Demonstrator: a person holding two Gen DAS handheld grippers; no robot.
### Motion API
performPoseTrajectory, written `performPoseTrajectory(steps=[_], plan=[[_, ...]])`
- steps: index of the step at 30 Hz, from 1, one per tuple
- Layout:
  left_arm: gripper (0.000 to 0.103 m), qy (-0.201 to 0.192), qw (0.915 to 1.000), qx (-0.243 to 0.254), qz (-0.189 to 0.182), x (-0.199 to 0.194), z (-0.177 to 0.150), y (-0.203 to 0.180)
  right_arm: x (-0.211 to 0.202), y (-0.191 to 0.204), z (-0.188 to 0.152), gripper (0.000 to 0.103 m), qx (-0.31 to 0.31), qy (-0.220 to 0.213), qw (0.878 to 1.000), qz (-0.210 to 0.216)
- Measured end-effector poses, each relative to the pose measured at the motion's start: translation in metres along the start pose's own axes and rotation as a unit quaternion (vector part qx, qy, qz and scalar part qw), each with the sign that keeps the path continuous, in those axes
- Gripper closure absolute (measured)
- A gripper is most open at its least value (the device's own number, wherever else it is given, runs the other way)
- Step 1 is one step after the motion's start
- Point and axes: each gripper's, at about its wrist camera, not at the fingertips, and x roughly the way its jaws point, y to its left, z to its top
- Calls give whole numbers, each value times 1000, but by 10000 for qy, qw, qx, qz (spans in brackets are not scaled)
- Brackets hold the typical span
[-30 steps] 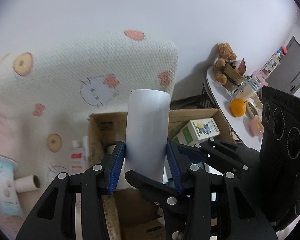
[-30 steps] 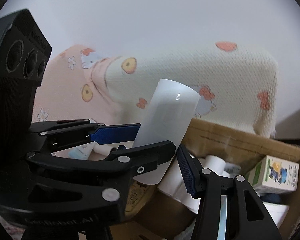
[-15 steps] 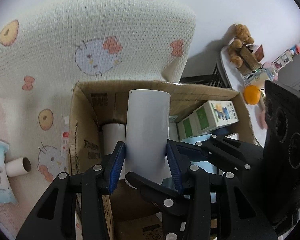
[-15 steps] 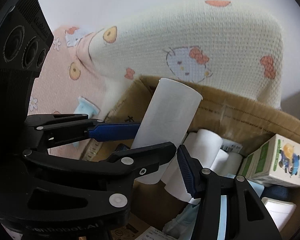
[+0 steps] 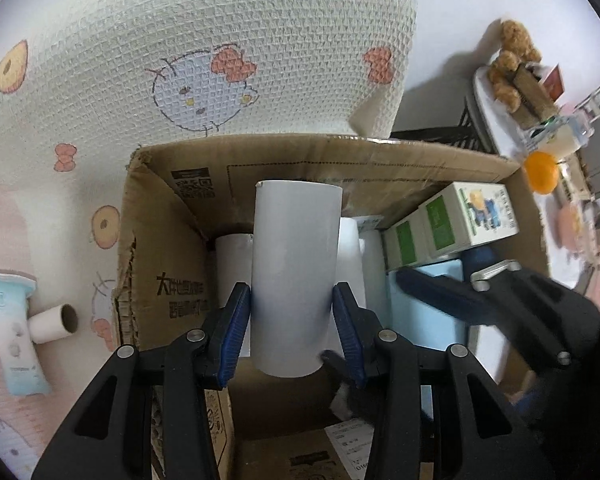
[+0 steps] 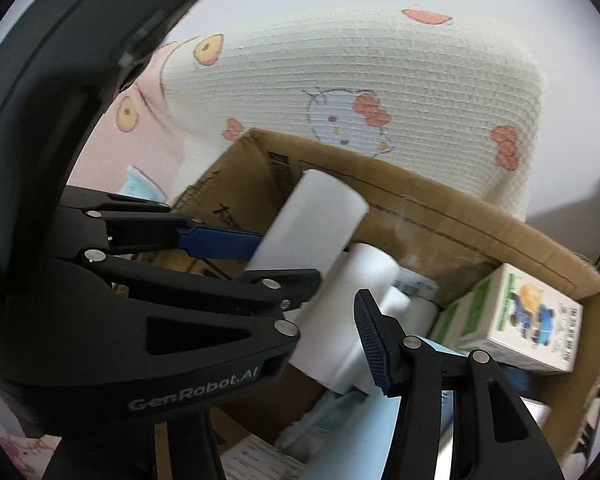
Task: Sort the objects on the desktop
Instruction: 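Lower the tube into the box beside the rolls and open the left gripper, then raise the open left tool out of the box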
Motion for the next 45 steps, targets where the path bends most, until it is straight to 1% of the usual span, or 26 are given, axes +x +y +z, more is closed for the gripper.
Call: performPoseTrajectory(steps=[2,4,6,7,9,13,15,17,21,24,25,26,27,28,29,30,31,32,35,37,38,43,44,45], plan=[[57,72,9998,66,147,2,1,-4,-3,-2,-3,53,-68,90,9997,-202],[57,181,9995,167,195,7,1,-7,-4,-1,-6,53,-257,158,9986,-435],[57,346,9986,119,373,14,1,-7,-6,0,-11,53,-468,243,9957,-756],[57,371,9985,80,396,16,1,-5,-8,0,-15,53,-564,260,9940,-903],[57,420,9982,58,424,19,2,-4,-11,0,-22,53,-678,275,9922,-1012],[56,493,9982,-191,291,20,3,1,-16,-5,-25,53,-694,278,9933,-879],[56,570,9977,-237,278,22,4,2,-16,-4,-25,53,-706,289,9932,-880],[56,566,9977,-239,294,20,3,2,-17,-6,-26,53,-645,299,9940,-832],[56,341,9981,-238,449,4,0,1,-14,-8,-22,53,-491,332,9963,-622],[56,185,9992,-111,323,-5,-2,3,-13,-12,-22,53,-355,375,9978,-407],[58,170,9995,-93,263,-6,-3,5,-13,-13,-22,53,-308,381,9982,-341],[64,151,9996,-84,212,-7,-3,6,-13,-13,-22,53,-298,388,9984,-273],[77,153,9997,-82,193,-7,-4,8,-13,-12,-22,53,-304,398,9985,-222],[82,190,9996,-103,168,-6,-5,11,-12,-11,-22,55,-307,395,9986,-189],[83,238,9995,-165,80,-5,-6,15,-11,-10,-22,61,-328,410,9985,-122],[85,254,9994,-216,8,1,-5,14,-9,-9,-18,72,-357,469,9983,-42],[87,261,9993,-250,-26,2,-5,17,-5,-7,-17,73,-335,546,9979,79],[87,260,9993,-263,-29,4,-4,18,-2,-8,-15,73,-255,587,9979,109],[87,239,9993,-268,-59,7,-5,20,4,-5,-13,73,-316,706,9969,-109],[87,219,9993,-278,-120,7,-7,22,9,-3,-12,73,-259,837,9961,-67],[87,191,9993,-315,-93,5,-9,24,12,-2,-10,73,-248,861,9960,-44],[87,-74,9993,-355,-95,-8,-14,28,15,9,-3,73,-298,906,9952,-230],[86,-148,9992,-363,-80,-11,-16,29,16,10,-2,72,-273,917,9952,-195],[82,-205,9991,-364,-1,-14,-17,29,17,10,0,72,-219,906,9954,-217]])
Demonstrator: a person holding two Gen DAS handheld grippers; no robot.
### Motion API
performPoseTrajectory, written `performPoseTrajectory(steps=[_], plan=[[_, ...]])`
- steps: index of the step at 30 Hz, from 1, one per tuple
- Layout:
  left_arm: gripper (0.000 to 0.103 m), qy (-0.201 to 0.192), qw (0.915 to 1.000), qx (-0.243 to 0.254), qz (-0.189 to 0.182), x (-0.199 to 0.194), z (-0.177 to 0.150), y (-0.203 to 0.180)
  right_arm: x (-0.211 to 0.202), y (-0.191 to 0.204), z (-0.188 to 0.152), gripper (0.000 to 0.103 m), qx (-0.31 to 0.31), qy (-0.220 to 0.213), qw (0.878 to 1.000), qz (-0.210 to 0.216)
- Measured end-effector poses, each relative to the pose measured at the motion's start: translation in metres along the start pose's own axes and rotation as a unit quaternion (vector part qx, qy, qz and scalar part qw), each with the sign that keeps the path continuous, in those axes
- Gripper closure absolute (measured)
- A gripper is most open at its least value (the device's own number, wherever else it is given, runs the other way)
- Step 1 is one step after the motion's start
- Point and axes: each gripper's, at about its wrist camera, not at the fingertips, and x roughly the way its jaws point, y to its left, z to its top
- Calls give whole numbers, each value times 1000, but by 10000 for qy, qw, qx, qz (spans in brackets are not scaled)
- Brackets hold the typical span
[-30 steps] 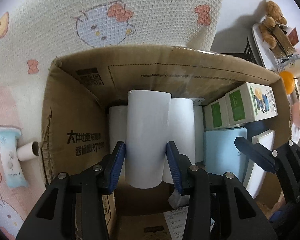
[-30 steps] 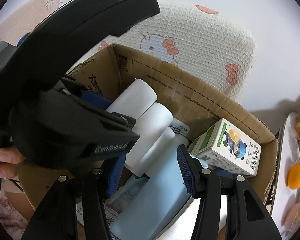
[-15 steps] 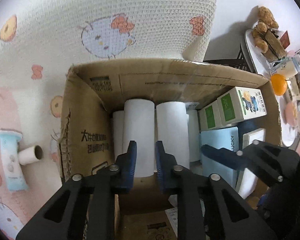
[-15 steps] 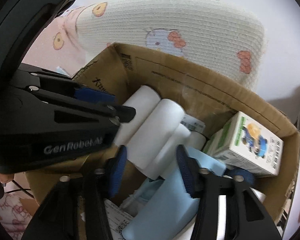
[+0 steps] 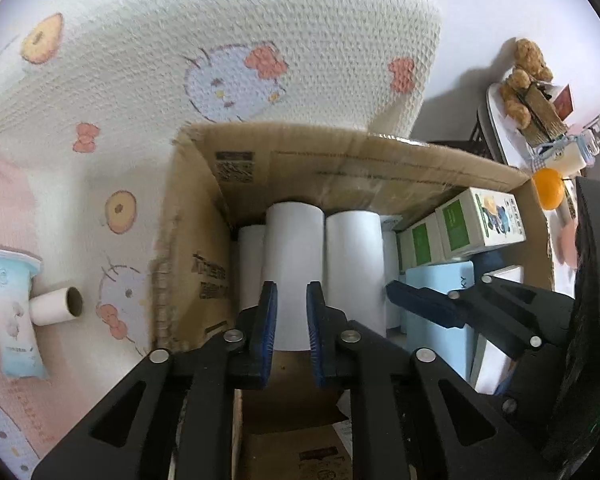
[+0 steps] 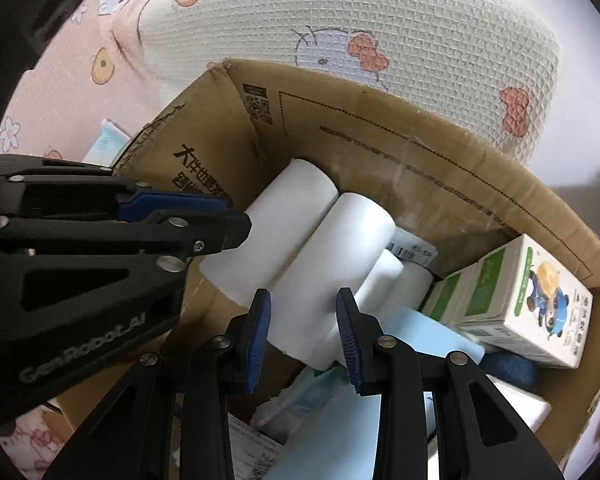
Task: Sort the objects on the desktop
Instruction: 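Raise the open left tool out of the box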
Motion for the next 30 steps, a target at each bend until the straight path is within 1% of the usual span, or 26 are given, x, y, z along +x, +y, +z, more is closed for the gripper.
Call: performPoseTrajectory(steps=[1,2,4,7,10,12,14,15,16,18,21,23,24,25,26,27,28,30], plan=[[77,-75,9999,-4,67,-2,0,-1,-5,-1,-2,72,94,-24,10000,-22],[74,-173,9998,-20,100,-7,-2,1,-9,-1,-2,72,186,-64,9998,-30],[65,-299,9995,-23,64,-14,-4,3,-19,3,-3,72,270,-168,9994,-100],[56,-516,9986,-42,-72,-31,-13,9,-39,12,-6,72,242,-453,9976,-457],[54,-746,9972,65,-52,-47,-26,11,-60,27,-12,72,262,-746,9954,-546],[54,-935,9955,143,18,-58,-36,12,-65,31,-15,72,270,-905,9927,-750],[54,-1100,9937,189,75,-69,-49,16,-76,41,-21,72,289,-1112,9872,-1109],[54,-1178,9928,219,94,-74,-54,18,-75,45,-19,72,295,-1188,9856,-1169],[54,-1265,9916,251,123,-79,-59,20,-83,52,-23,72,333,-1335,9837,-1159],[54,-1505,9881,241,205,-92,-67,27,-91,58,-25,72,399,-1515,9827,-988],[54,-1751,9837,243,328,-108,-78,36,-97,68,-26,71,520,-1751,9799,-805],[54,-1888,9808,310,363,-117,-84,39,-107,73,-32,71,596,-1887,9773,-758],[54,-1917,9803,345,341,-119,-87,39,-112,76,-35,70,564,-1911,9765,-824],[54,-1946,9796,397,310,-123,-90,39,-113,77,-35,67,534,-1929,9754,-920],[54,-2009,9780,476,288,-128,-93,39,-119,80,-38,64,531,-1985,9720,-1140],[54,-2104,9757,526,311,-133,-97,38,-125,83,-42,56,559,-2046,9682,-1328],[54,-2211,9730,550,368,-138,-100,39,-130,85,-45,45,588,-2122,9637,-1510],[53,-2390,9676,595,555,-147,-104,39,-141,88,-52,36,604,-2259,9573,-1701]])
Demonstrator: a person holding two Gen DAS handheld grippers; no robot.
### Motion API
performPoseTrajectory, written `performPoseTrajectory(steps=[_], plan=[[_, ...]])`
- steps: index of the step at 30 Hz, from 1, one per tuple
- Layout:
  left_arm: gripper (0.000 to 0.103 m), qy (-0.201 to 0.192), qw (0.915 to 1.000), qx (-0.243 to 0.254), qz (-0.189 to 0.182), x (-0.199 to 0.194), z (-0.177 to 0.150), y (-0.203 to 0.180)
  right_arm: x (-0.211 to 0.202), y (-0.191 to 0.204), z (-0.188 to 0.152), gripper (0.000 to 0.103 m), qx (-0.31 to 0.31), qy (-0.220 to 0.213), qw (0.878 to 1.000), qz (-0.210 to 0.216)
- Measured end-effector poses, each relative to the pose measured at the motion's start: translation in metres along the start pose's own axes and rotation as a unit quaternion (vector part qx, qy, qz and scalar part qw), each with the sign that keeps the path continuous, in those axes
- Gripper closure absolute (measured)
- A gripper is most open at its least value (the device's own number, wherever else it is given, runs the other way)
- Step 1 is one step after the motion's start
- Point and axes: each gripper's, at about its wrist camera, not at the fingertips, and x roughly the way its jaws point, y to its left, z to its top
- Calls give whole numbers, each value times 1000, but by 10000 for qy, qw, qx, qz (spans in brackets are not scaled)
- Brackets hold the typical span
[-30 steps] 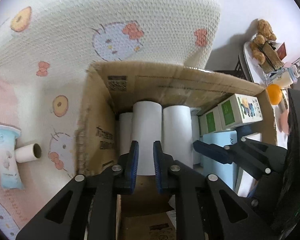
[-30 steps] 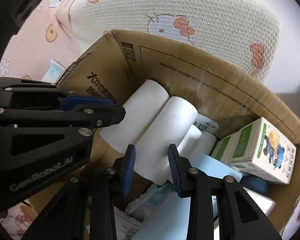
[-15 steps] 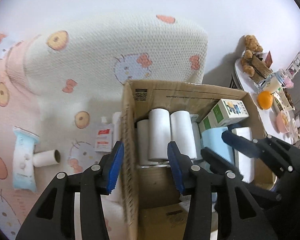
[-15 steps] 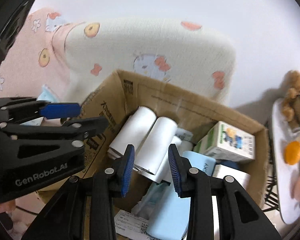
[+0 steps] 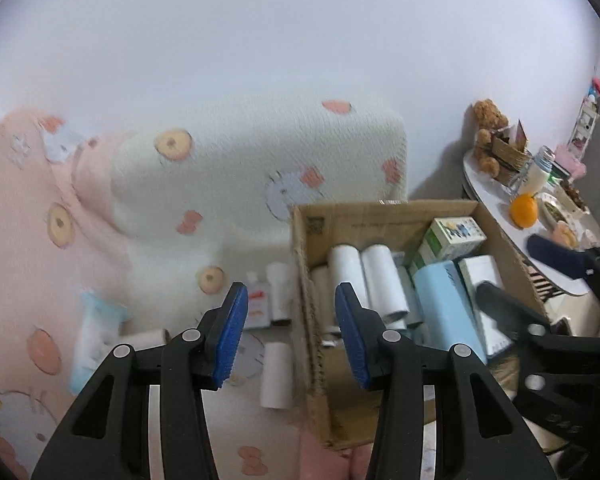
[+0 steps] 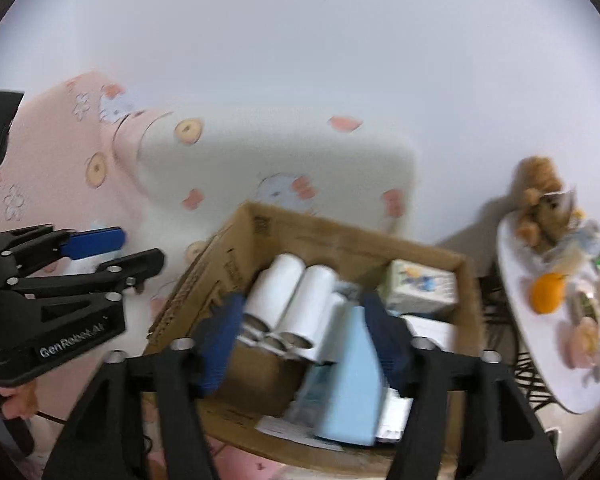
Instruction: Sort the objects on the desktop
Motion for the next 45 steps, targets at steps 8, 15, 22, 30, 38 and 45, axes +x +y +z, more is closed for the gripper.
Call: performPoseTrajectory(steps=[8,15,22,30,38,45], plan=[[42,-461,9983,339,-57,-33,-3,-8,-36,5,-1,30,-205,-346,9983,-411],[42,-121,9987,502,-43,-18,-3,-27,-17,4,-12,29,-215,-115,9991,-337],[42,-42,9968,799,20,-12,-5,-45,-3,-12,-20,29,16,46,9985,-549],[42,-81,9948,1008,113,-12,-6,-58,-5,-14,-22,29,0,0,9991,-423],[42,-50,9946,1030,84,-11,-6,-58,-3,-18,-24,29,82,39,9989,-461],[42,-16,9947,1022,72,-10,-5,-57,-3,-15,-24,29,39,38,9990,-445]])
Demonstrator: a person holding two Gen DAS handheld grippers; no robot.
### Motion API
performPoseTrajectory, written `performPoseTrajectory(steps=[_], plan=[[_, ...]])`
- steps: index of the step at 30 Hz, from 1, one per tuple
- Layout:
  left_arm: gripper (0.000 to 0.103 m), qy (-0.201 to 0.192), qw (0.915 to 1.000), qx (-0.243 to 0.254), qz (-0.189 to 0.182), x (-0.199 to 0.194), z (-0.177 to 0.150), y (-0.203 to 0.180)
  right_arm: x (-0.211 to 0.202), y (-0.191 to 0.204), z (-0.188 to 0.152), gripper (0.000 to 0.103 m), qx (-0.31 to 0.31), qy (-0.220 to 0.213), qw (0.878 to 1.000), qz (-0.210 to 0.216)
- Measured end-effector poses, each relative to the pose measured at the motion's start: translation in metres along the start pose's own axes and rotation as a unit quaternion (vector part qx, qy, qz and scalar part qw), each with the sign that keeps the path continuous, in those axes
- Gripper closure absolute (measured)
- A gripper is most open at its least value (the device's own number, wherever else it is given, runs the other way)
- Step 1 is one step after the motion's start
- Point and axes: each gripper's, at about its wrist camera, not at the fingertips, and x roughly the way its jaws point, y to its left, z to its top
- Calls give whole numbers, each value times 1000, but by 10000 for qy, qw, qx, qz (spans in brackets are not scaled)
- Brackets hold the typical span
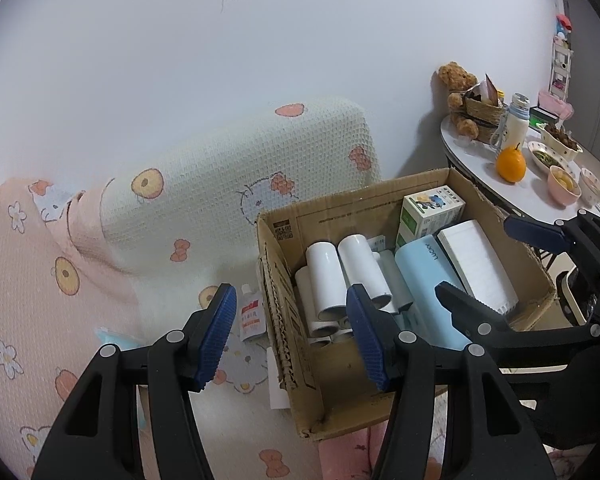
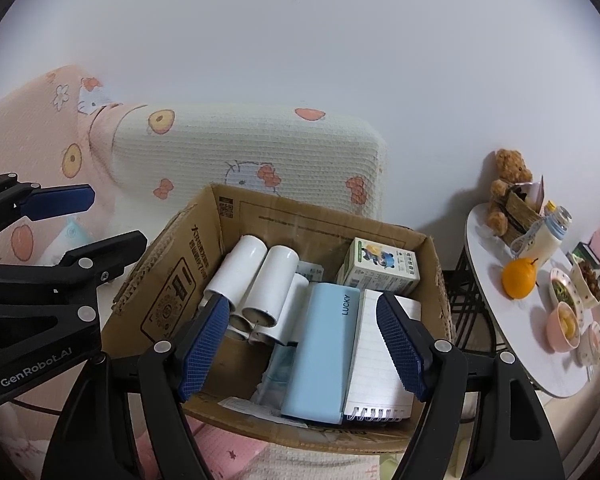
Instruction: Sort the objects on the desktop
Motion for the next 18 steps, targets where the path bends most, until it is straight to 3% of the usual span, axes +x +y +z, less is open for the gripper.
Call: performPoseTrajectory(steps=[18], plan=[[42,25,10000,67,37,0,-1,-2,-2,5,-2,29,-91,-8,10000,31]])
